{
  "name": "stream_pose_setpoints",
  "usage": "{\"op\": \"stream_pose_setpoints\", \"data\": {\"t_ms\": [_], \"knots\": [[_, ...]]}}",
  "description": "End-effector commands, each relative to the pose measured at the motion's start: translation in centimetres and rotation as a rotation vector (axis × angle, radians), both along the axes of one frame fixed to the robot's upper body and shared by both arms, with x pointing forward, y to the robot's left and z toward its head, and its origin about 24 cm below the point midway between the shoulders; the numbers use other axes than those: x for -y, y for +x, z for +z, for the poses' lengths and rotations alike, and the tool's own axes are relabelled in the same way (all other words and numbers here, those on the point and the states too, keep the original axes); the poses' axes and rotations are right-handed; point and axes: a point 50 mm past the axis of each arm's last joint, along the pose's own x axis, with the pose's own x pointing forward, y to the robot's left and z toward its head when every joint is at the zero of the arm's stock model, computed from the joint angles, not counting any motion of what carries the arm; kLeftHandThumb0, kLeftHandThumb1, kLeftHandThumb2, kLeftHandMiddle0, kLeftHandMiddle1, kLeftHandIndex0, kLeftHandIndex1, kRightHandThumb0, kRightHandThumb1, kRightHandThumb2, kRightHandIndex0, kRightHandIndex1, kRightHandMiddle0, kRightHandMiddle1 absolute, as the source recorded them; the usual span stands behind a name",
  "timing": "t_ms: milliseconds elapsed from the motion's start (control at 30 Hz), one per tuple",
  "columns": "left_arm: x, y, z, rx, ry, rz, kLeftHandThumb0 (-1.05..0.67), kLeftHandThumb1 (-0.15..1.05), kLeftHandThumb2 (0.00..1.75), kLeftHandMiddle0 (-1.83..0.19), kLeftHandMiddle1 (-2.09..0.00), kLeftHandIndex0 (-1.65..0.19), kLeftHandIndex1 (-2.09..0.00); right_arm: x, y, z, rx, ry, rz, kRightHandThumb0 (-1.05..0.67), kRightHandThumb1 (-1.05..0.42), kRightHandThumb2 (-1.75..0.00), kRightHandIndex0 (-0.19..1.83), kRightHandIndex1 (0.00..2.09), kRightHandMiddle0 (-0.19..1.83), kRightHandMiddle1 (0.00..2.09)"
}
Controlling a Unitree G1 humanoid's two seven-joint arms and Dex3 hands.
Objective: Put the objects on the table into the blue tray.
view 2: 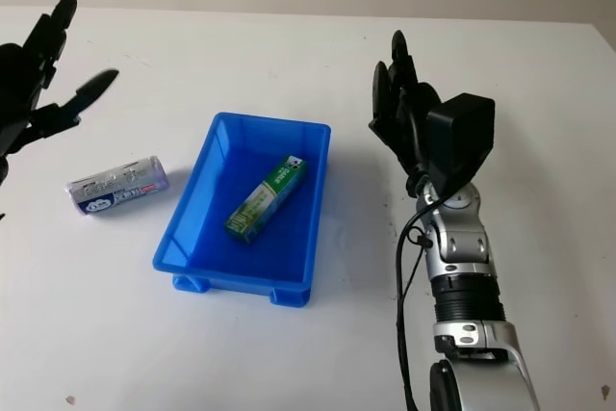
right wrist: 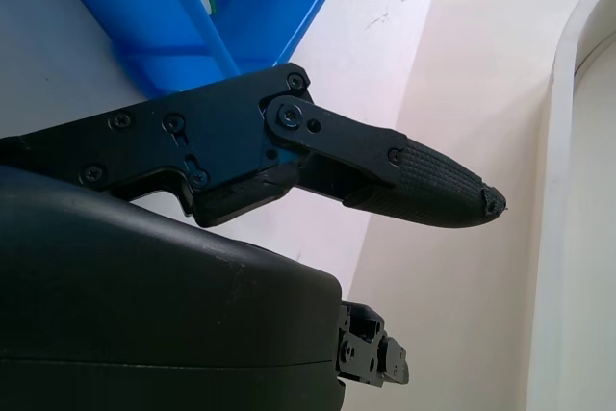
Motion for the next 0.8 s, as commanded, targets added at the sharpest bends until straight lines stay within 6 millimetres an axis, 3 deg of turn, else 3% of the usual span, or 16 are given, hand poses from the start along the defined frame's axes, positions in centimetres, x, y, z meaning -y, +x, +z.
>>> {"op": "stream_pose_setpoints", "data": {"t_ms": [0, 300, 600, 767], "knots": [[0.1, -0.4, 0.4, -0.046, 0.069, 0.008, -0.84, 1.03, 0.08, 0.14, -0.04, 0.14, -0.04, 0.2, 0.0, 1.1, 0.034, 0.002, -0.008, -0.79, -1.05, -0.76, -0.19, 0.00, -0.19, 0.00], [0.0, 0.7, -2.2, -0.197, 0.232, -0.013, -0.82, 0.95, 0.05, -0.02, -0.07, 0.08, -0.07, 0.4, -0.1, 1.2, 0.037, 0.001, -0.002, -0.78, -1.05, -0.77, -0.19, 0.00, -0.19, 0.00], [0.7, 2.0, -5.2, -0.290, 0.349, -0.062, -0.73, 0.92, 0.04, 0.07, -0.04, 0.06, -0.07, 0.6, -0.1, 1.3, 0.040, -0.006, -0.008, -0.79, -1.05, -0.75, -0.19, 0.00, -0.19, 0.00], [0.9, 2.1, -5.9, -0.361, 0.474, -0.088, -0.81, 0.91, 0.05, 0.08, -0.04, 0.07, -0.06, 0.6, -0.2, 1.4, 0.039, 0.000, -0.011, -0.78, -1.05, -0.74, -0.19, 0.00, -0.19, 0.00]]}}
